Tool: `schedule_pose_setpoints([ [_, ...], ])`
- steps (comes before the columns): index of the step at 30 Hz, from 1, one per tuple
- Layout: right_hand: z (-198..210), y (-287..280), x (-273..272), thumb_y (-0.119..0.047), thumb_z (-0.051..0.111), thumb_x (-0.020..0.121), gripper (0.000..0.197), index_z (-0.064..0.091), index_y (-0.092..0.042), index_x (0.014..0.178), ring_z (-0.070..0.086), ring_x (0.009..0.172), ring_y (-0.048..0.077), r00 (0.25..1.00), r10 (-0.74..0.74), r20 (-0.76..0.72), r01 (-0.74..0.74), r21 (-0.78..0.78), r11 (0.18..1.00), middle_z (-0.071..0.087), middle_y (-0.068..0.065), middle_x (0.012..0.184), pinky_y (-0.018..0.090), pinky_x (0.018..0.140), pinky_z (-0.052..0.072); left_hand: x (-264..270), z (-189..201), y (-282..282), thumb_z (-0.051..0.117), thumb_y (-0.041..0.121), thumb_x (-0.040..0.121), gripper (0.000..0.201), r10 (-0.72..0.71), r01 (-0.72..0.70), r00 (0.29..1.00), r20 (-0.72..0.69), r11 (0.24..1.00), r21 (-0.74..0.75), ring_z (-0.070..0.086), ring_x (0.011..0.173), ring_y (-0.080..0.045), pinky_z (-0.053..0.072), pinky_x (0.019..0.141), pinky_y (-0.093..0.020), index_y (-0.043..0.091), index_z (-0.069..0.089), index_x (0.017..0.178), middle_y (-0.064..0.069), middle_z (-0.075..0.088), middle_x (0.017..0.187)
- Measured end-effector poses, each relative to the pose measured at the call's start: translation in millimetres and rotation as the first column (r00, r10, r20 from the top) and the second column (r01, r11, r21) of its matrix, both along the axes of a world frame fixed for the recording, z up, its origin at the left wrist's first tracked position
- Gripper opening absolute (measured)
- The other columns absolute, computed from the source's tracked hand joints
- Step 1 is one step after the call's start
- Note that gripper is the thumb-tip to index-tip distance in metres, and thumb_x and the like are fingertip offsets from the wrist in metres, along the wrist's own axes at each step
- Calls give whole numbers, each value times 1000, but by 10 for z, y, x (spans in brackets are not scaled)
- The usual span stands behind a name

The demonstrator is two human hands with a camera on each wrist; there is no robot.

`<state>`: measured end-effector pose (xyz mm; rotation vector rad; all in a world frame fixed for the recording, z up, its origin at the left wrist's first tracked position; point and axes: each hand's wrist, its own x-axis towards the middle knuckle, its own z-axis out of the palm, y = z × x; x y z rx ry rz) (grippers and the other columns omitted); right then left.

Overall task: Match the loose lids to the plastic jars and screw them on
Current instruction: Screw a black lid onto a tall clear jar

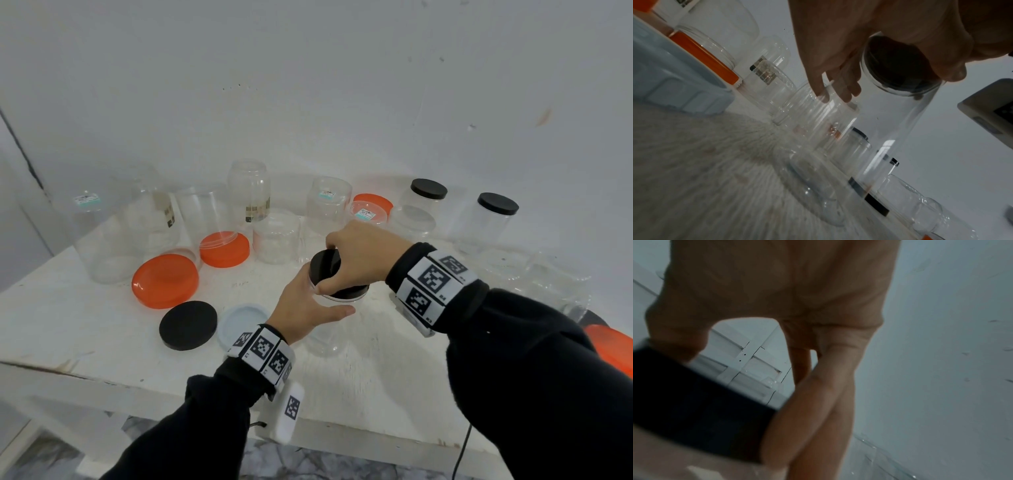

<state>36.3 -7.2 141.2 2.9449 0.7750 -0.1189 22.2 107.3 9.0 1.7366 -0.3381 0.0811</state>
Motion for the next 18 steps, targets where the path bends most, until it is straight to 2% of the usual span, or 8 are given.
schedule_pose_setpoints([
  [2,-33,28,3,-64,64,70,61,63,-4,82,53,61,18,999,-2,49,2,12,1000,59,4,69,26,52,41,1,12,16,80,44,50,82,-10,10,1000,-3,1000,17,52,106,10,40,82,-6,38,42,122,20,58,115],
  [4,-32,35,0,-67,61,71,65,63,-3,82,49,59,17,998,-13,67,14,-8,1000,58,5,69,25,51,38,0,20,21,78,49,48,81,-21,21,1000,-10,1000,23,52,106,10,40,83,-7,41,42,120,20,58,115],
  [6,21,-8,12,-71,58,72,70,60,-10,106,56,78,18,1000,-23,0,23,-63,998,60,3,88,27,64,45,2,33,25,78,50,48,84,-34,34,999,-14,999,24,53,107,7,41,86,-11,37,44,123,18,59,116],
  [8,87,-79,40,-64,64,71,75,42,-26,132,52,107,21,984,10,-178,-24,-80,996,50,-1,119,35,88,47,17,65,51,79,47,47,85,-62,63,997,-35,998,21,54,108,5,41,87,-13,33,46,124,16,60,117],
  [10,132,-114,55,-46,75,70,79,33,-39,136,44,116,21,953,94,-289,-111,-42,993,38,-6,128,41,96,45,24,103,91,79,43,48,77,-106,107,993,-57,994,15,55,107,5,43,84,-12,36,48,118,15,61,115],
  [13,113,-105,77,-36,80,65,76,37,-43,129,47,108,21,955,113,-274,-121,-13,993,40,-5,117,40,89,49,23,117,117,80,42,46,75,-131,131,988,-82,991,-1,56,107,2,45,85,-14,37,49,114,12,62,115],
  [16,72,-55,66,-46,78,63,68,42,-37,121,50,96,19,974,75,-212,-79,-11,997,46,-3,104,35,79,50,12,99,93,81,38,48,73,-106,106,992,-75,994,-1,57,105,4,45,83,-11,38,48,113,13,62,114],
  [18,35,-41,34,-55,72,67,62,46,-24,114,54,77,17,989,33,-146,-28,35,999,51,-2,89,26,62,47,12,85,76,83,30,52,71,-94,94,993,-72,996,-4,57,103,7,44,80,-8,39,47,113,15,62,112],
])
